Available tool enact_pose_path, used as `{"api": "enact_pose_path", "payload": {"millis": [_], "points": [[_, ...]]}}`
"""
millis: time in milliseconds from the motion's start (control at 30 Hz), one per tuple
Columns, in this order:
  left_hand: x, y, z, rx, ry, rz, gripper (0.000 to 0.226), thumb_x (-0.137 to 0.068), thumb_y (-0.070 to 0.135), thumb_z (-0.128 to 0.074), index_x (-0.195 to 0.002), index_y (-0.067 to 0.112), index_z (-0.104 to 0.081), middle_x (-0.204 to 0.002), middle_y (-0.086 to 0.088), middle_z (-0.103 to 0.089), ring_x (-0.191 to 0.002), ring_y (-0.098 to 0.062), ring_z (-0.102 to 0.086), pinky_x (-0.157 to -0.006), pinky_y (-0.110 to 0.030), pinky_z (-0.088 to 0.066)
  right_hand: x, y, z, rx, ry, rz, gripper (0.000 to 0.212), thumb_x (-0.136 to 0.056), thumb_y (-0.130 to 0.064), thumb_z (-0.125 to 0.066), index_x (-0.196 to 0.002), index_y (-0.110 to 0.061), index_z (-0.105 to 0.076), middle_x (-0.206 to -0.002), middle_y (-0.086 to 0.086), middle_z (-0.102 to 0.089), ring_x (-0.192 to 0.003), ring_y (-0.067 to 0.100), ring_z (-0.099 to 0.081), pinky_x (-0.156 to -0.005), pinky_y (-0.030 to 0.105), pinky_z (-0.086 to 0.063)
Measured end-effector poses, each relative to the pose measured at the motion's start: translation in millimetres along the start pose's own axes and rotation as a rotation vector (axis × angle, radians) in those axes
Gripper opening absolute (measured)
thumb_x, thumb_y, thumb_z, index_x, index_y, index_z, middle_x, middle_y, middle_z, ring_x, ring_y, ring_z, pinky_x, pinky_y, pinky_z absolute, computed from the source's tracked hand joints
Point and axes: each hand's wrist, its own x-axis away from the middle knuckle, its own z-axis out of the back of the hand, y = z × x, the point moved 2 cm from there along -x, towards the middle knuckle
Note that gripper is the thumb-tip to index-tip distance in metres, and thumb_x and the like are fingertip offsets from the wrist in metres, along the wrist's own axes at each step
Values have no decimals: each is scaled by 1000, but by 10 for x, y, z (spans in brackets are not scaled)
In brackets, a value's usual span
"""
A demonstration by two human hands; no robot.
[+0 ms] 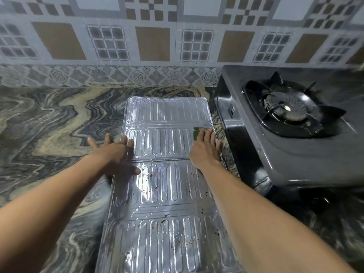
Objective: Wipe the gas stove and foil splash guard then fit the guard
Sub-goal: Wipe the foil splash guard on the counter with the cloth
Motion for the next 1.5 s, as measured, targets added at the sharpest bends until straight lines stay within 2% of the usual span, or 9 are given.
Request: {"api": "enact_pose_path", "payload": {"millis": [133, 300, 500, 733, 933, 1067, 1200, 1367, 1500], "points": [[68, 60, 46, -31, -21, -1, 115, -73, 79, -59, -159, 31, 0, -165, 9, 11, -148, -43, 16, -101, -83, 6, 80, -20, -17, -10, 11, -41, 69, -102, -20, -36, -156, -1, 3, -163, 24, 8, -151, 37, 6, -119, 51, 7], [95, 62, 69, -42, -31, -11, 116, -73, 79, -58, -159, 28, 0, -166, 6, 10, -148, -43, 16, -102, -83, 4, 299, -6, -78, -41, 48, -124, 67, -101, -20, -37, -156, -2, -2, -163, 25, 2, -151, 37, 1, -121, 53, 0], [74, 43, 50, -37, -21, -20, 117, -71, 82, -56, -159, 29, -1, -165, 8, 10, -149, -42, 15, -103, -83, 4, 608, -56, -156, -16, 46, -19, 75, -100, -28, -40, -157, -5, 2, -164, 20, 10, -152, 34, 9, -121, 54, 3], [88, -25, 15, -5, 14, -62, 124, -64, 88, -57, -159, 30, -2, -166, 10, 8, -150, -41, 11, -103, -83, 2, 632, -60, -231, -108, 15, 15, 64, -105, -32, -25, -158, -13, 6, -164, 13, 17, -151, 27, 16, -121, 50, 7], [186, -150, -51, -29, 116, -179, 120, -63, 92, -44, -159, 29, -10, -166, 3, 7, -150, -37, 12, -108, -78, 5, 629, -39, -235, -105, -1, 20, 62, -107, -34, -20, -158, -13, 7, -163, 13, 19, -150, 26, 19, -121, 49, 11], [251, -242, -66, -8, 123, -237, 130, -54, 93, -54, -158, 31, -9, -165, 8, 8, -150, -29, 17, -109, -72, 10, 624, -32, -200, -114, -38, 21, 62, -107, -36, -18, -157, -13, 9, -162, 13, 21, -150, 26, 21, -121, 49, 11], [306, -287, -166, -74, 80, -241, 125, -57, 89, -59, -158, 34, -9, -166, 6, 8, -151, -31, 15, -112, -73, 5, 647, -34, -156, -107, -59, 42, 62, -107, -38, -19, -158, -14, 7, -163, 13, 19, -150, 26, 20, -120, 49, 11], [258, -307, -233, -16, 75, -218, 126, -56, 89, -60, -158, 36, -9, -166, 11, 6, -151, -34, 13, -107, -75, 6, 620, 62, -124, 56, 11, 110, 62, -106, -45, -14, -158, -15, -2, -164, 13, 13, -150, 30, 18, -117, 53, 16], [257, -319, -245, -3, 76, -216, 124, -57, 88, -61, -158, 37, -10, -166, 11, 7, -151, -34, 13, -106, -76, 8, 721, -149, -247, 69, -9, 221, 63, -106, -43, -11, -156, -13, 11, -164, 11, 13, -150, 27, 15, -119, 53, 12]]}}
